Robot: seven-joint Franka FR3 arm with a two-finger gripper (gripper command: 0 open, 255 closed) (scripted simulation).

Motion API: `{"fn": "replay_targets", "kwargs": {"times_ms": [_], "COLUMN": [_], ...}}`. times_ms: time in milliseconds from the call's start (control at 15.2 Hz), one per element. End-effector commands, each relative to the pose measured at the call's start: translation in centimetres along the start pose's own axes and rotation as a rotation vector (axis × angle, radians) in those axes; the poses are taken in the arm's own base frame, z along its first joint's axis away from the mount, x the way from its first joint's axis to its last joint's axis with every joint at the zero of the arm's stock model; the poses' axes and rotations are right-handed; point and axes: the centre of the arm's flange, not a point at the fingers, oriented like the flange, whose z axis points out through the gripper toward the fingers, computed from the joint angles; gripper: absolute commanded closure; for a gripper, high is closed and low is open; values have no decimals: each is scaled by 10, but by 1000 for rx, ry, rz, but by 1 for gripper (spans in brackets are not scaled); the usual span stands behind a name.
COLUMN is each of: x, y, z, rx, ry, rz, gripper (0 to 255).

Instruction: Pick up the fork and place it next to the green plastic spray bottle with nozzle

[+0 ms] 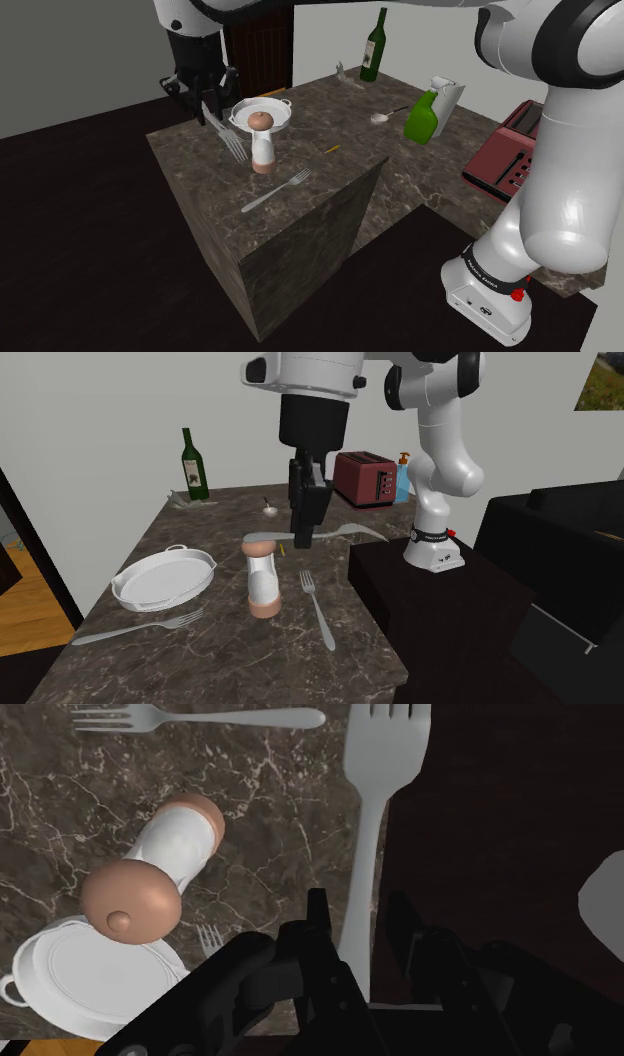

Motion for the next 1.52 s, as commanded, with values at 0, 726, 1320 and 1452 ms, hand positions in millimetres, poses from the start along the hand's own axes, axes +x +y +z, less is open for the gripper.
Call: {"fn": "replay_targets", "kwargs": {"times_ms": [0, 726, 1320, 1452], "x": [0, 7, -10, -16], "y": [0, 0, 90, 116], "z": [-11, -69, -81, -82], "rx": [0, 0, 0, 0], "ry": [0, 0, 0, 0], "rz": [0, 0, 0, 0], "gripper": [255, 255, 255, 255]}}
